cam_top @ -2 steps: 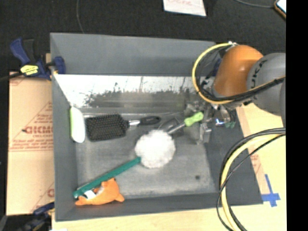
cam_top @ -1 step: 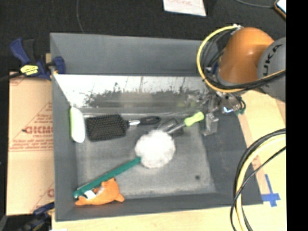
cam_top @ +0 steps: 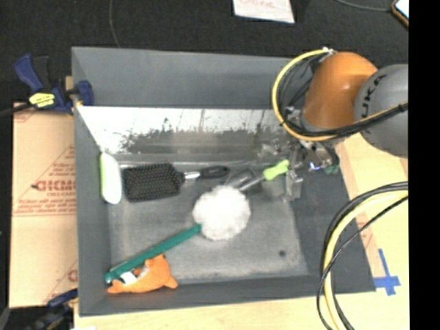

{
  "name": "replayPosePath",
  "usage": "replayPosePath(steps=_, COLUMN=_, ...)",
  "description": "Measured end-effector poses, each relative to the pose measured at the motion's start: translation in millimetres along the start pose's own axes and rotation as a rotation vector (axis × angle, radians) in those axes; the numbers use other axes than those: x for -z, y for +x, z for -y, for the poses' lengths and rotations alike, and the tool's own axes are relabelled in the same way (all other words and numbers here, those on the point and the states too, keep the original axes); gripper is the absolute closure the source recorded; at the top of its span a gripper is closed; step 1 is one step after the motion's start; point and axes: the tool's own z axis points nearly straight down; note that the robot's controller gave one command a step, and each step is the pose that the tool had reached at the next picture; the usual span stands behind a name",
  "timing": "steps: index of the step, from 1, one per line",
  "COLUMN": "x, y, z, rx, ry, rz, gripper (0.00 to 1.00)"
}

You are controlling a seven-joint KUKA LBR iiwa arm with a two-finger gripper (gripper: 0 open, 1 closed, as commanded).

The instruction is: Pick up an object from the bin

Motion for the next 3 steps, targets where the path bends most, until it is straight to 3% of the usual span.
replayPosePath(steps=1, x=-28.1, y=0.9, z=8.7, rx=0.209, ry=0.018, rz=0.021, gripper=0.0)
replayPosePath(steps=2, x=-27.7, y=0.6, z=-0.3, rx=0.226, ry=0.01, rz=0.01, gripper=1.0)
replayPosePath(steps=3, x=-27.7, y=0.6, z=-0.3, rx=0.226, ry=0.01, rz=0.01, gripper=1.0)
